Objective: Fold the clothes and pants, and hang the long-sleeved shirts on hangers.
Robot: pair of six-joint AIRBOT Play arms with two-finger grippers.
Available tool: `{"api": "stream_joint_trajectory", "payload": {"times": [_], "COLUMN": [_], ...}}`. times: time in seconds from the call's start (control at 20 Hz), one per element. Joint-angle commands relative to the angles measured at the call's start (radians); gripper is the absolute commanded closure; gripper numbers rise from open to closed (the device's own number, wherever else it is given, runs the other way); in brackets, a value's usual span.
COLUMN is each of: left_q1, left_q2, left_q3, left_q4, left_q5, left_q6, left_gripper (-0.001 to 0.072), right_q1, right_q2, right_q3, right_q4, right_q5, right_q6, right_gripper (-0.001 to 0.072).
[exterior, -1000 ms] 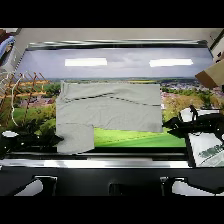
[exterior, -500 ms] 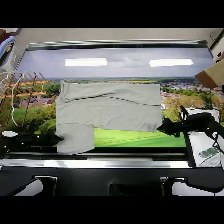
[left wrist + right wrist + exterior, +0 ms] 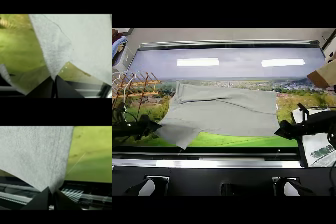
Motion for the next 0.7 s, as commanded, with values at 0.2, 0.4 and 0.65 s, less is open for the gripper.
{"api": "stream_joint_trajectory", "payload": {"times": [0.2,0.4,0.65], "left_q1": [-0.107,-0.235,-0.339], "left_q2": [0.090,-0.106,-0.444], "left_q3": [0.048,0.128,0.434], "left_q4": [-0.089,-0.137,-0.138], "left_q5": [0.092,0.304,0.413], "left_q6": [-0.103,-0.095,-0.092], "left_gripper": [0.0694,0.0695,0.0694], "right_q1": [0.002,0.010,0.138], "right_q2": [0.201,0.165,-0.055], "right_q3": [0.003,0.020,0.151], "right_q4": [0.017,0.037,0.011], "right_q5": [0.048,0.317,0.484], "right_q6": [0.082,0.108,0.135], "right_gripper": [0.0673,0.0674,0.0674]}}
